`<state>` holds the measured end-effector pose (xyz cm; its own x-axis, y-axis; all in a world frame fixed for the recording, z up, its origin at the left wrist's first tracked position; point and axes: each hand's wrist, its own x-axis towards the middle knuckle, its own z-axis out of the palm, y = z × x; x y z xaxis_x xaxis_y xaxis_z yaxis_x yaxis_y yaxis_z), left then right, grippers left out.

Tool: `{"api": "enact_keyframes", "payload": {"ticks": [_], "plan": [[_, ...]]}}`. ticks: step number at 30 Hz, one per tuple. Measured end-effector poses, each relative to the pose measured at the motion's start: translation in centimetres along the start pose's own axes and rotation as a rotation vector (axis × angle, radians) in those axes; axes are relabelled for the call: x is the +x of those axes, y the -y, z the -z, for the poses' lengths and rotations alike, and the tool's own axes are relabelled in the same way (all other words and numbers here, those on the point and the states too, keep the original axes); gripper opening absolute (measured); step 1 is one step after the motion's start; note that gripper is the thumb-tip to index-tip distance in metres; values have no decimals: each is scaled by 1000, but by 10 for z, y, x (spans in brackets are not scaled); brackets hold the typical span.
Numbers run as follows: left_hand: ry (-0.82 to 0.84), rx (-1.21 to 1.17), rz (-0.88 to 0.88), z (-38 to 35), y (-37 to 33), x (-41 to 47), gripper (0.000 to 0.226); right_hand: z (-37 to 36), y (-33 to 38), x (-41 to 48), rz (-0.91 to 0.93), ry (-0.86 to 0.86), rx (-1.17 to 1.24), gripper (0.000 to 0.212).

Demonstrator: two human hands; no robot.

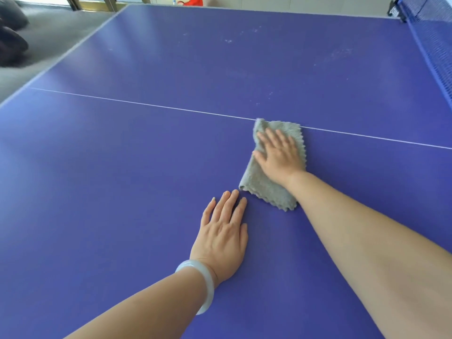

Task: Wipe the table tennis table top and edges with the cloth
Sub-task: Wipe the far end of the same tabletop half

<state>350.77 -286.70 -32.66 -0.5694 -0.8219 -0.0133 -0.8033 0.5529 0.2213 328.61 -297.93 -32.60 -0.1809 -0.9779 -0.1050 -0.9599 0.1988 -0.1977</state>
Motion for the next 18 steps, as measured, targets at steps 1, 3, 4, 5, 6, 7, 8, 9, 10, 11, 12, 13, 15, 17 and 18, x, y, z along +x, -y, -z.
{"api": "enact_keyframes", "payload": {"ticks": [1, 3, 4, 5, 6, 7, 8, 9, 10, 11, 12, 13, 15, 17, 18], "plan": [[-3, -1, 0, 0, 0, 0, 63, 1, -16, -6, -59, -35, -8, 61], [-8, -6, -5, 1, -1, 0, 64, 3, -49, -21, -167, -81, -36, 63], [-7, -11, -6, 1, -1, 0, 64, 6, -64, -29, -210, -86, -49, 63], [-5, -16, -5, 1, -1, 0, 64, 9, -76, -36, -250, -81, -59, 64], [-4, -16, -3, 1, 0, 0, 63, 11, -83, -40, -291, -76, -65, 64], [-1, -12, -3, 1, 0, 0, 62, 11, -84, -41, -333, -76, -70, 63], [6, -5, -4, 1, 0, 0, 61, 9, -77, -40, -371, -82, -71, 62], [13, 5, -6, 2, -1, 0, 60, 7, -63, -37, -388, -89, -60, 62], [15, 14, -7, 3, -1, 0, 59, 3, -46, -33, -360, -89, -43, 63], [10, 19, -8, 4, -1, 0, 58, -3, -26, -29, -283, -83, -34, 63], [7, 23, -12, 4, -1, -1, 57, -8, -8, -26, -189, -72, -36, 63], [9, 26, -15, 4, -1, -1, 57, -13, 2, -24, -111, -60, -39, 62], [19, 31, -13, 3, -1, -1, 58, -12, -3, -21, -46, -48, -22, 60], [20, 36, -7, 1, 0, -1, 59, -6, -35, -21, -83, -86, -16, 58], [21, 36, -5, 1, 0, -1, 60, -2, -57, -22, -152, -116, -18, 58]]}}
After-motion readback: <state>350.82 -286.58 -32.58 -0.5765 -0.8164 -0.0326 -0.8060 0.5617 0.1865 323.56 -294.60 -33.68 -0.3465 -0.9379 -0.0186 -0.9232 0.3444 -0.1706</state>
